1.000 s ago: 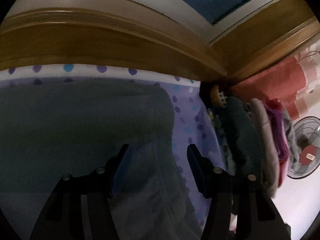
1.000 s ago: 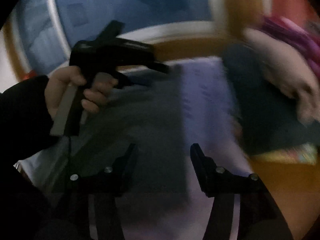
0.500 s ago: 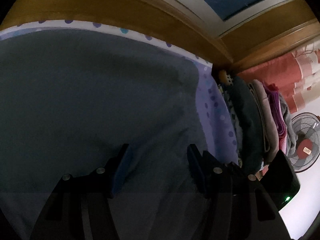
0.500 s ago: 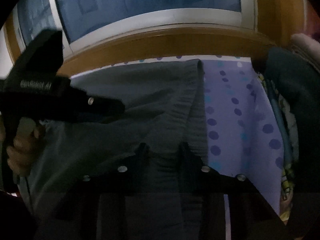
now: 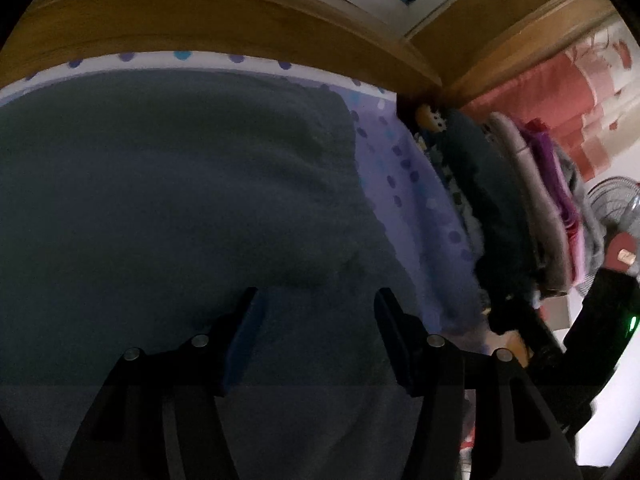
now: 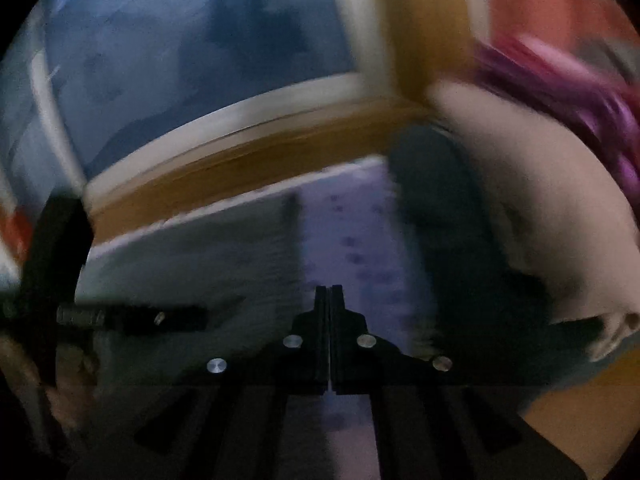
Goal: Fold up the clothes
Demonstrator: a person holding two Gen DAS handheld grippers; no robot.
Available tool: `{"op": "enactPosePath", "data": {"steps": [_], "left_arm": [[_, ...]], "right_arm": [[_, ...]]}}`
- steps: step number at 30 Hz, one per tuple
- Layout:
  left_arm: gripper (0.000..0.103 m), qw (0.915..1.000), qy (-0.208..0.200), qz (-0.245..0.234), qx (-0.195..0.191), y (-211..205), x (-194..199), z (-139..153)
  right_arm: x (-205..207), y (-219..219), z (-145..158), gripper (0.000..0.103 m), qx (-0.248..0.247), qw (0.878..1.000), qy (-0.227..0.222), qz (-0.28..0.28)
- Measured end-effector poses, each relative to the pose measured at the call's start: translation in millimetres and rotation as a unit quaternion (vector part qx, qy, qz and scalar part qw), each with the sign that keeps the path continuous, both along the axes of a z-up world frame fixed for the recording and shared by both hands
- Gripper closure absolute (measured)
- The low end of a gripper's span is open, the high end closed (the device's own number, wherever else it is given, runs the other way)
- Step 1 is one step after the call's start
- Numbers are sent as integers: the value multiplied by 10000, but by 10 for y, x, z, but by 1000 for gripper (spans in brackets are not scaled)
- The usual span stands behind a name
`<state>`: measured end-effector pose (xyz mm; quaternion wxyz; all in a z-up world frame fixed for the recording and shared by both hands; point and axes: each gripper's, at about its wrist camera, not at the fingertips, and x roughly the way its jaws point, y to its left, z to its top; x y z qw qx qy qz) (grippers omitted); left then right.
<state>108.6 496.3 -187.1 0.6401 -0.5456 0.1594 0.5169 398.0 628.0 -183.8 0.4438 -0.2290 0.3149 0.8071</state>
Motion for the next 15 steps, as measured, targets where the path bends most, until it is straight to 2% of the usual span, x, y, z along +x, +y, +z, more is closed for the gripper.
{"op": "enactPosePath", "data": {"steps": [3,5,6,7,10,11,12,14,15], "left_arm": [[37,9999,-23,-73,114,32,33,-6],[37,9999,-29,-82,140,17,34,-7],[37,9999,-44,-82,140,14,30,-7],[37,9999,-76,-75,125,13,22,-8],[38,9977,-656,-107,118,-11,-44,65],[38,9952,-927,-260,195,-15,-41,132],[38,9929,-1010,-546,320,-3,15,245],[37,9938,-493,-936,331,69,175,449],[36,9953,-150,-960,29,156,258,485]], "right_arm": [[51,-31,6,101,-179,9993,222,247],[-57,-159,-22,80,-331,9965,161,756],[-122,-257,-52,65,-377,9941,70,1012],[-190,-364,-86,60,-419,9910,-31,1275],[-338,-598,-250,59,-447,9852,-657,1516],[-355,-656,-293,59,-415,9845,-785,1511],[-350,-713,-313,59,-313,9850,-839,1474],[-361,-788,-312,59,-206,9862,-925,1361],[-376,-803,-312,59,-181,9865,-975,1306]]}}
